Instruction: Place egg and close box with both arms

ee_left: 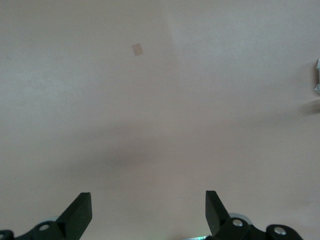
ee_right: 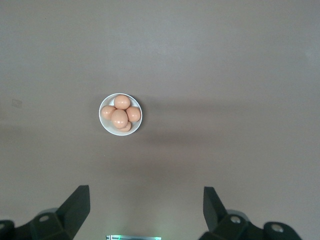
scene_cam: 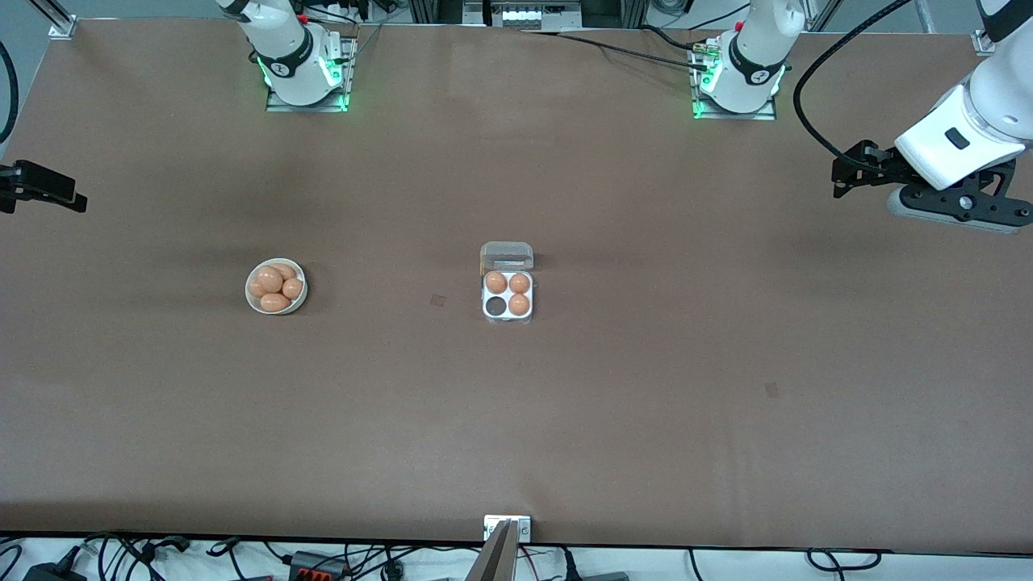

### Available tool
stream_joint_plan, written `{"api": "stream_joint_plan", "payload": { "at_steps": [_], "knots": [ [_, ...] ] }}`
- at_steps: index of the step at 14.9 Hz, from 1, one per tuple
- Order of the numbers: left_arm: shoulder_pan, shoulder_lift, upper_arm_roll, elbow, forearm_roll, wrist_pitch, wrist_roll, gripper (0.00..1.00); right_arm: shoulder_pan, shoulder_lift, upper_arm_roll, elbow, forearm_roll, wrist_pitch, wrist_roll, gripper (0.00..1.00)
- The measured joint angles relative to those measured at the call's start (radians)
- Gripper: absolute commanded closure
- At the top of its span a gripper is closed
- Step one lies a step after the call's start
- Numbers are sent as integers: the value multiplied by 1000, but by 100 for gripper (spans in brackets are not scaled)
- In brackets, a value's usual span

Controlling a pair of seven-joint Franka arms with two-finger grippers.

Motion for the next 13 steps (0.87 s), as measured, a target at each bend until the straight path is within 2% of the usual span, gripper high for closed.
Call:
{"api": "stream_joint_plan", "payload": {
  "at_steps": [13],
  "knots": [
    [0, 0, 0, 0, 0, 0, 0, 0, 5, 24, 3, -8, 9, 0, 12, 0]
  ]
}}
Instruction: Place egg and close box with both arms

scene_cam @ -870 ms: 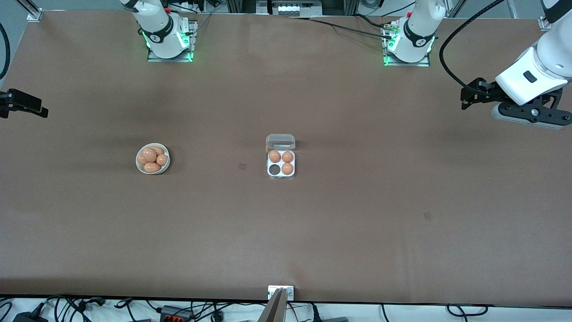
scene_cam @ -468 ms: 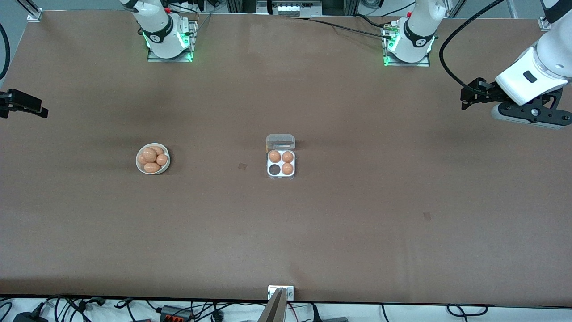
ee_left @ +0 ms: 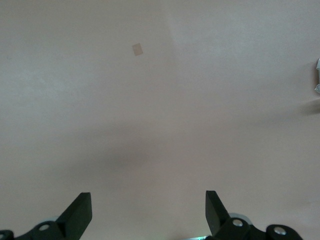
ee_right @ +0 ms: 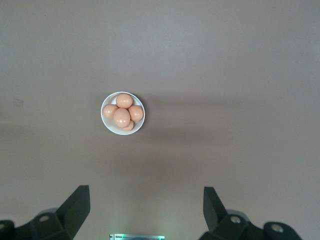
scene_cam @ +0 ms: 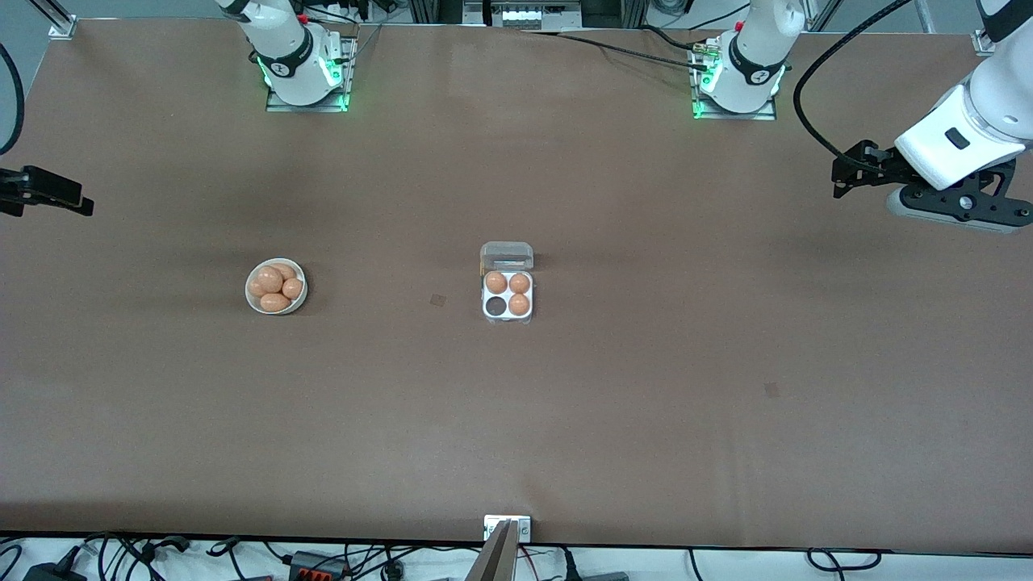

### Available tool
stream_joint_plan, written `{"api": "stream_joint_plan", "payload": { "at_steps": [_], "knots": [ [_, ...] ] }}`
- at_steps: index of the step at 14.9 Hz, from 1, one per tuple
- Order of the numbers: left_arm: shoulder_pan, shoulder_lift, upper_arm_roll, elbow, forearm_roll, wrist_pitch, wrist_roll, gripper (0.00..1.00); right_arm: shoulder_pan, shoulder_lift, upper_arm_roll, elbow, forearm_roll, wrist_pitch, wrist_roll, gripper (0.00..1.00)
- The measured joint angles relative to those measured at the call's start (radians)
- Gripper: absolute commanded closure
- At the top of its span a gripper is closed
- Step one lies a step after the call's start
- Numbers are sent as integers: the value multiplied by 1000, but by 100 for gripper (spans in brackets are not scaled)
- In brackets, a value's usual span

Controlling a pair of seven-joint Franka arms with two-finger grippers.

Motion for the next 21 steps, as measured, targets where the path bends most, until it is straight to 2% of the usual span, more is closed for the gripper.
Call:
{"api": "stream_joint_plan", "payload": {
  "at_steps": [4, 12, 16, 21],
  "knots": [
    [0, 0, 0, 0, 0, 0, 0, 0, 13, 32, 4, -87, 6, 106, 28, 0],
    [0, 0, 0, 1, 0, 0, 0, 0, 121, 50, 12, -448, 7, 579, 285, 0],
    [0, 0, 0, 1, 0, 0, 0, 0, 134, 45, 12, -612, 7, 801, 324, 0],
    [0, 0, 0, 1, 0, 0, 0, 0, 154, -4, 12, -745, 7, 936, 355, 0]
  ]
}}
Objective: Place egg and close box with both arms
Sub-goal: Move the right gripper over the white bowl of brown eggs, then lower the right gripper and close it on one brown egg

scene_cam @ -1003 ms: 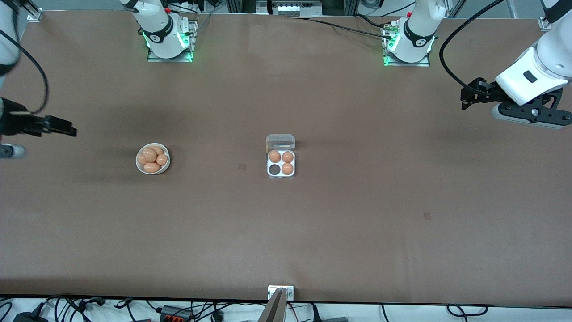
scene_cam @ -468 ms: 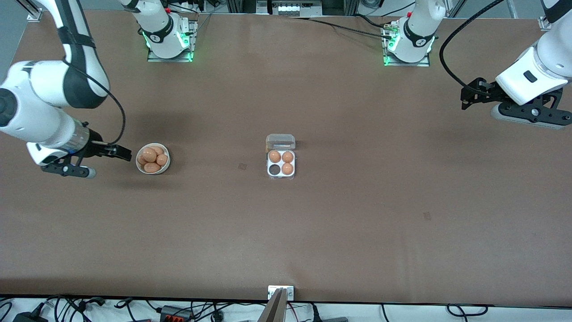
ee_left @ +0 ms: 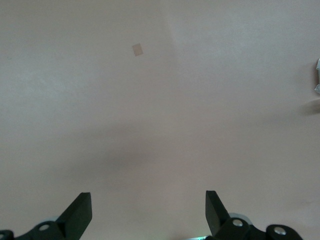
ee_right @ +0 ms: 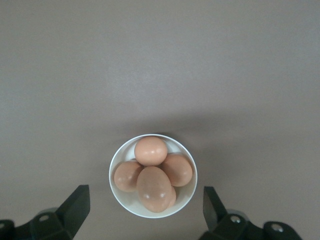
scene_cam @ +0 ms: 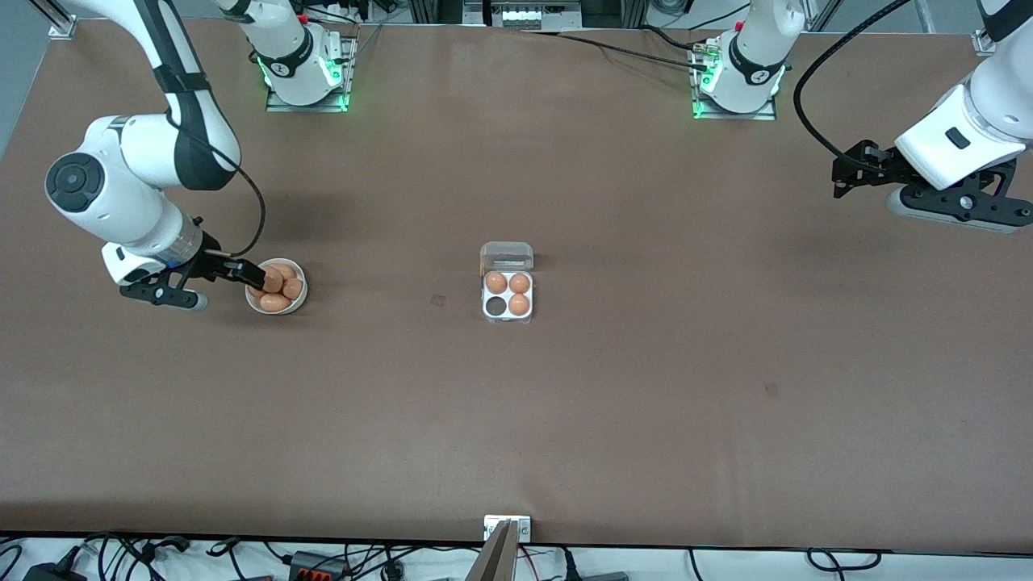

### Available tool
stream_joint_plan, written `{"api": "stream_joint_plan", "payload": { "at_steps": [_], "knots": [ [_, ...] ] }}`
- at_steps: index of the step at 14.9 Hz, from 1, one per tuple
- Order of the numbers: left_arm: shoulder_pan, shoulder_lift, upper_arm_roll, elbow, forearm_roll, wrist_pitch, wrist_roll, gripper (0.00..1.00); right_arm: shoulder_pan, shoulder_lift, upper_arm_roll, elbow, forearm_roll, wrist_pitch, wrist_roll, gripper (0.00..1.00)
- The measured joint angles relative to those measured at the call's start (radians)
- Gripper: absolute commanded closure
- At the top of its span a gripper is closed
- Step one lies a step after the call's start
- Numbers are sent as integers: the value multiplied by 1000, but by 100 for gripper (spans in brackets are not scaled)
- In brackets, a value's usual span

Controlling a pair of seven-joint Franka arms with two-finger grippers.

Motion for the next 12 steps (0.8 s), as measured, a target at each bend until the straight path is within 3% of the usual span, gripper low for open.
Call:
{"api": "stream_joint_plan", "payload": {
  "at_steps": [6, 12],
  "knots": [
    [0, 0, 0, 0, 0, 0, 0, 0, 8, -49, 0, -187, 0, 259, 4, 0],
    [0, 0, 0, 0, 0, 0, 0, 0, 8, -54, -2, -320, -1, 434, -28, 0]
  ]
}}
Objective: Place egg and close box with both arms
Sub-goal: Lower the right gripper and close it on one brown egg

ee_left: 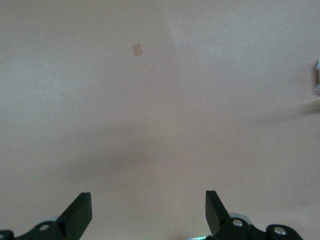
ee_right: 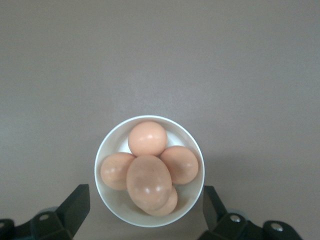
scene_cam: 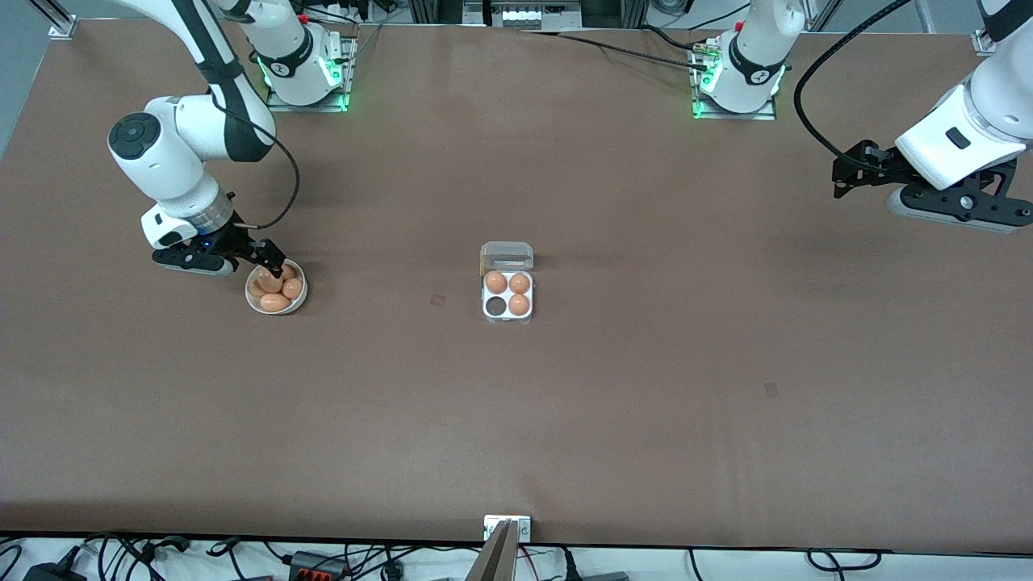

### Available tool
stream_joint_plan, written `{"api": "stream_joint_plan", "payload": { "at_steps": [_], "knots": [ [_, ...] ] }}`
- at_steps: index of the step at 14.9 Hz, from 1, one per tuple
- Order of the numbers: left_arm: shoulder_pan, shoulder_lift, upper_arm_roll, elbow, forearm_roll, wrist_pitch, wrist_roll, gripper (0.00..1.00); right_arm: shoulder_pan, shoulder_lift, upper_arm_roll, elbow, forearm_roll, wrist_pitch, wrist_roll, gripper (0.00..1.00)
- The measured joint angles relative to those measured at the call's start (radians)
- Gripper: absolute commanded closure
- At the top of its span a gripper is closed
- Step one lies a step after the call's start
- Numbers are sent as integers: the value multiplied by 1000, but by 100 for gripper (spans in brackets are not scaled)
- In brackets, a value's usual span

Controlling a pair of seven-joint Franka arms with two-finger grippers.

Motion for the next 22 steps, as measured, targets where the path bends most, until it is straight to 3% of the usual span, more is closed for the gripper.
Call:
{"api": "stream_joint_plan", "payload": {
  "at_steps": [12, 20, 22],
  "knots": [
    [0, 0, 0, 0, 0, 0, 0, 0, -37, 6, -14, -70, 0, 141, -123, 0],
    [0, 0, 0, 0, 0, 0, 0, 0, -34, 67, -10, -76, -1, 266, -126, 0],
    [0, 0, 0, 0, 0, 0, 0, 0, -34, 66, -10, -74, -1, 268, -127, 7]
  ]
}}
